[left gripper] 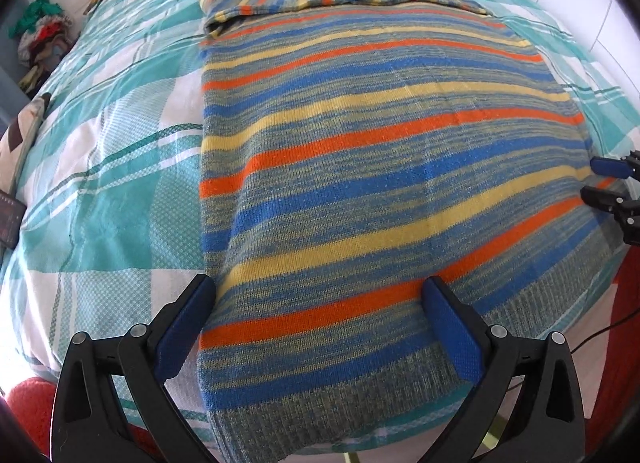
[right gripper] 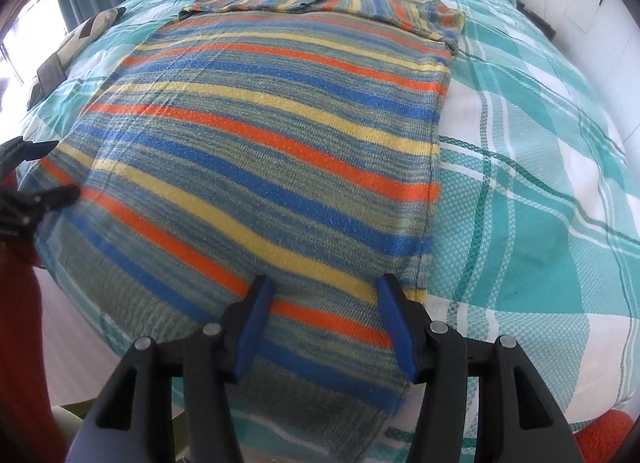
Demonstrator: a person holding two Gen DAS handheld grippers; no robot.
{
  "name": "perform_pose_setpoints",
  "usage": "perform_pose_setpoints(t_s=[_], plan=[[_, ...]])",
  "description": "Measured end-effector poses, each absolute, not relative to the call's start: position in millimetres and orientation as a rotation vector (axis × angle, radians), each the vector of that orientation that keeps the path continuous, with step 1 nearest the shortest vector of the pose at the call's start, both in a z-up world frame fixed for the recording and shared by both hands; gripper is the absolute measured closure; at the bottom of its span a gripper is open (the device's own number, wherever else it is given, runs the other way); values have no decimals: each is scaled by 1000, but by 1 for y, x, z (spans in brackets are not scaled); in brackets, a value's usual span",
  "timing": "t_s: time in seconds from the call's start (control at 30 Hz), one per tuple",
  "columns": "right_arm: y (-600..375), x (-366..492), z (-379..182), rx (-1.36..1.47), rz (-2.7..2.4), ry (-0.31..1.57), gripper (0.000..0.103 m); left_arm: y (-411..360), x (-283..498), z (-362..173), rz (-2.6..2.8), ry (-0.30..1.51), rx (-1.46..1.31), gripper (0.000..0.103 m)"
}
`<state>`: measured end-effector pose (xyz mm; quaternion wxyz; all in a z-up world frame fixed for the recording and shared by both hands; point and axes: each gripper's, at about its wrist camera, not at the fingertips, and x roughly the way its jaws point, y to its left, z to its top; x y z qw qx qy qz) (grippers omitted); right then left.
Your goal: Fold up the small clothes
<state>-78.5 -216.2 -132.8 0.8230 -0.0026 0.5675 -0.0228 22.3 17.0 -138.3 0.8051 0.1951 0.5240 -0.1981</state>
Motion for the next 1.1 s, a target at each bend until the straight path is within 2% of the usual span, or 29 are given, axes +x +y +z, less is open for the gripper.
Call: perform_pose_setpoints(t_s=[0.47, 0.67, 0.8, 1.1], plan=[[-216, -81, -130, 6, -60, 1191, 47, 26, 12, -120, -456, 1089, 359, 2], [-224, -93, -94, 103, -49, 1010, 46, 37, 9, -76, -478, 930, 230, 2], [-228, -98, -70, 91, -99, 880, 38, 50, 21, -74, -424, 924, 155, 2], [-254, -94, -74, 189, -172, 875, 38, 66, 37, -83, -348, 931, 102, 2]])
